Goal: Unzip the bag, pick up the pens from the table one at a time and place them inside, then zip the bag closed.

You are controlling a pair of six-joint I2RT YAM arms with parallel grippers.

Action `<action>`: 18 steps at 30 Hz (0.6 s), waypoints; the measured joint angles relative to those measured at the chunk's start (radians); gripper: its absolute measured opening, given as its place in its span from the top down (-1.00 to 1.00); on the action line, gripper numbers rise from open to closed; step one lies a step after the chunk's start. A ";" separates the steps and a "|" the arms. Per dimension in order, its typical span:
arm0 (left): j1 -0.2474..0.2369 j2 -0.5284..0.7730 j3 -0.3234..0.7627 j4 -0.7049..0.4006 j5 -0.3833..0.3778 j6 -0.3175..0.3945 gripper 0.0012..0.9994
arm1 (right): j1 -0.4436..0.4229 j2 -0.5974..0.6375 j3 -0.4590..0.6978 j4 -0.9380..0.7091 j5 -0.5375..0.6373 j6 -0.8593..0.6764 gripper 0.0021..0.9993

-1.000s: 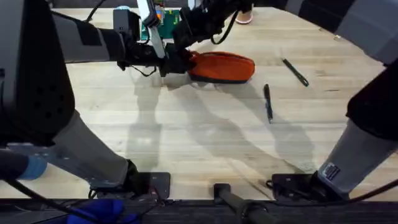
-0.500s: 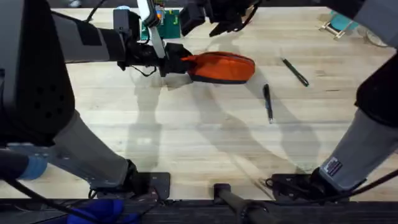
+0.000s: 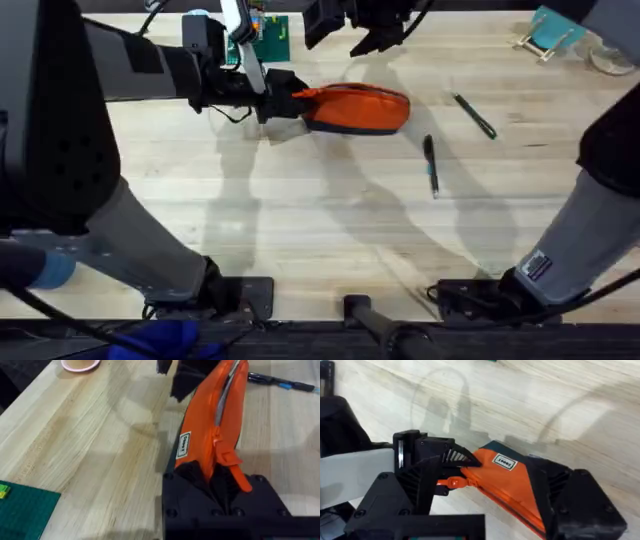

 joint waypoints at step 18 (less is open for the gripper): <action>0.005 0.000 0.000 0.000 -0.014 -0.004 -0.99 | -0.002 -0.003 0.001 -0.008 0.000 0.003 -0.99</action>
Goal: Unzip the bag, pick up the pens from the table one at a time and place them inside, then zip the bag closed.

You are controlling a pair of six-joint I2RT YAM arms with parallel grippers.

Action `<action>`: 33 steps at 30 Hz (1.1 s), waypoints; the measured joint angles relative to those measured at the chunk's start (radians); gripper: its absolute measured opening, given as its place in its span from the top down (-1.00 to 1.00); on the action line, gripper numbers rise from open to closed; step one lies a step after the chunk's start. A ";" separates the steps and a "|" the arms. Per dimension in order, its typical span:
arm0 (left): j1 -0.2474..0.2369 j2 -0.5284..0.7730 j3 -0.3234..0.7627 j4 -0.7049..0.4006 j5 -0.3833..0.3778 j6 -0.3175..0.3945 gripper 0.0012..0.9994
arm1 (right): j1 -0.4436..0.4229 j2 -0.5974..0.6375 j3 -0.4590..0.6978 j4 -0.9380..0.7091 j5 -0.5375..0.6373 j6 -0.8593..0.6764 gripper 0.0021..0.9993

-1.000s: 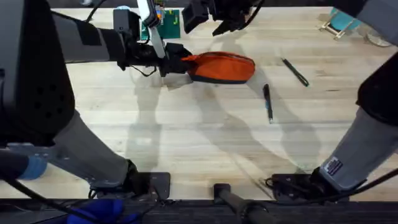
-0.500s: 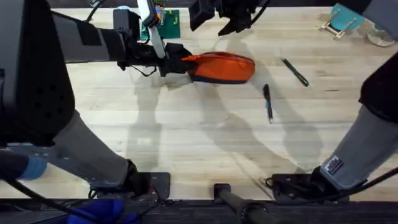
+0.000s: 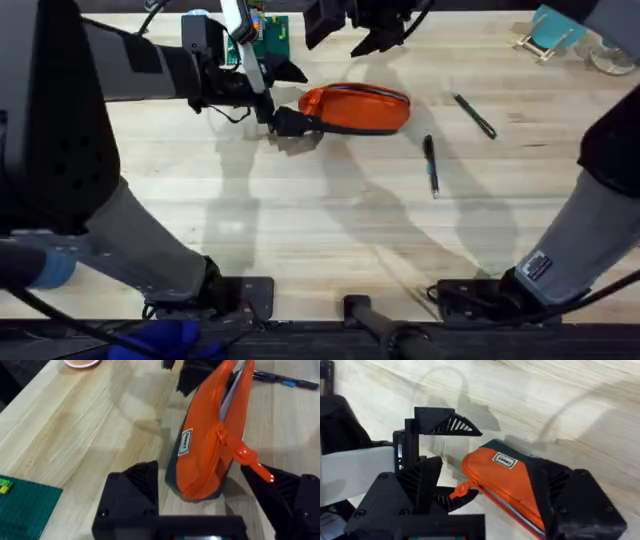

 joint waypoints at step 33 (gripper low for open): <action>0.077 -0.534 0.000 -0.479 -0.428 -0.215 -0.99 | -0.004 -0.068 0.001 -0.003 0.000 -0.010 -0.99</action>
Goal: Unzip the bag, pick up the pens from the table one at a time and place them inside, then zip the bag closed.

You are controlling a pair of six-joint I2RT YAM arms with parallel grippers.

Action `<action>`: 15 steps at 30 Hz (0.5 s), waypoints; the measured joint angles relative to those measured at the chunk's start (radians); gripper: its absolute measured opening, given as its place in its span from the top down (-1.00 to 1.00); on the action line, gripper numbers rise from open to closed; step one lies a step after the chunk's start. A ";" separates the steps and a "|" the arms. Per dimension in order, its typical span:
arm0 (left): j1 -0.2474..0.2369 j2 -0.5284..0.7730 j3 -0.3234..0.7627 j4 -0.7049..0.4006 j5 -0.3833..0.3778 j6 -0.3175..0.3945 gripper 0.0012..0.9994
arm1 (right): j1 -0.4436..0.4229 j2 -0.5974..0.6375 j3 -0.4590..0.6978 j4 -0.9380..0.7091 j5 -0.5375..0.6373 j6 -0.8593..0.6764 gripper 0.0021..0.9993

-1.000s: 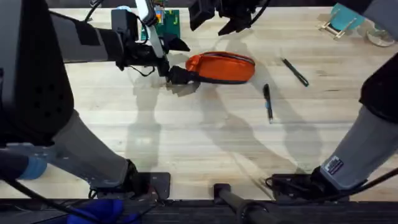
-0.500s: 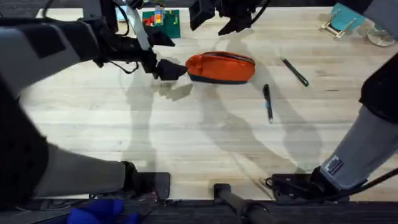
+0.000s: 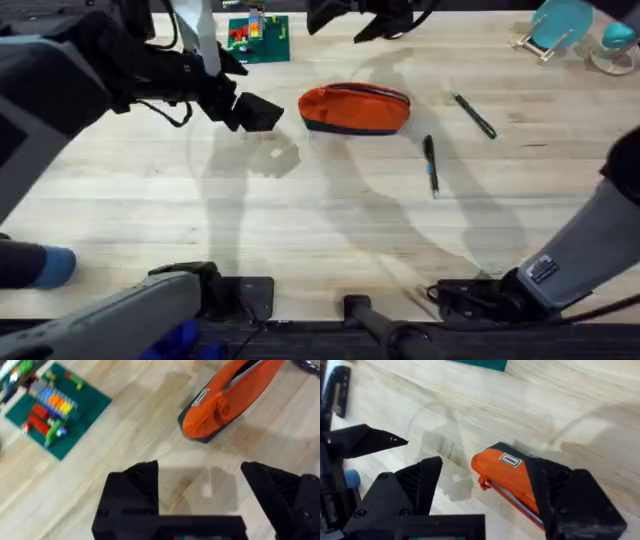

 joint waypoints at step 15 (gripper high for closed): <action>0.000 -0.085 0.000 -0.088 -0.067 -0.092 -0.99 | 0.000 -0.094 0.006 -0.192 0.093 -0.127 -0.99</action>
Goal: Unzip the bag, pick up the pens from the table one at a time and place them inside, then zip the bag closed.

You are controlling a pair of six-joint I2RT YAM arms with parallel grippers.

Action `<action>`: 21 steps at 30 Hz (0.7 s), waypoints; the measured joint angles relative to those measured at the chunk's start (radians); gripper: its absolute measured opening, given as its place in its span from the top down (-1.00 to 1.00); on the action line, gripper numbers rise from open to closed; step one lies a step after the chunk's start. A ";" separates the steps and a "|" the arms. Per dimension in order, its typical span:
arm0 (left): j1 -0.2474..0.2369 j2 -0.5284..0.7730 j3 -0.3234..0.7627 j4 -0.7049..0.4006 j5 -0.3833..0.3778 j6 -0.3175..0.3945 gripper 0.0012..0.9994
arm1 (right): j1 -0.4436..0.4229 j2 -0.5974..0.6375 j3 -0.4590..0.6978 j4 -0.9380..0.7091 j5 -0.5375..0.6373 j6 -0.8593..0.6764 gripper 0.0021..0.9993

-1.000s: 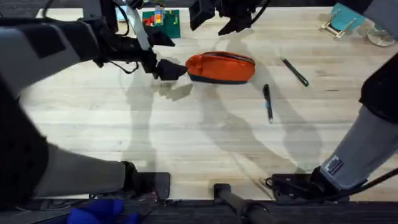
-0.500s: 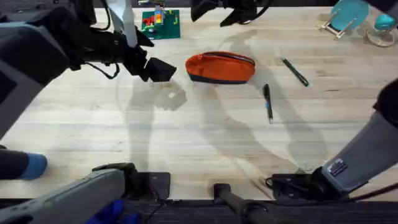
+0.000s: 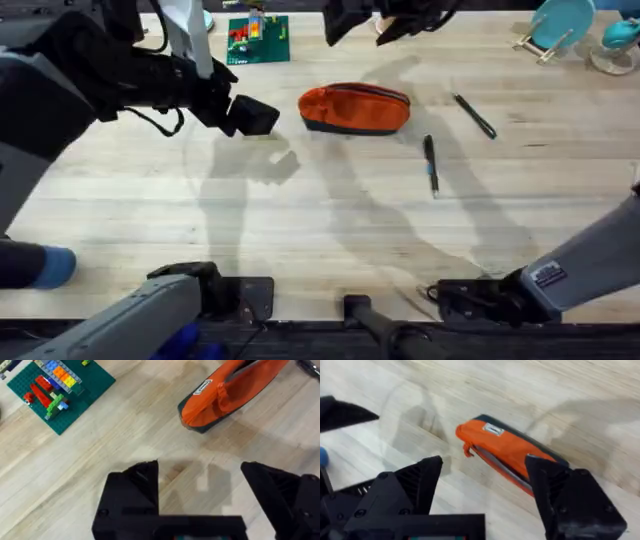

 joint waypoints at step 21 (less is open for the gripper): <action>0.000 -0.002 0.000 -0.009 0.001 -0.005 -0.99 | -0.002 -0.166 0.001 -0.227 0.149 -0.211 -0.99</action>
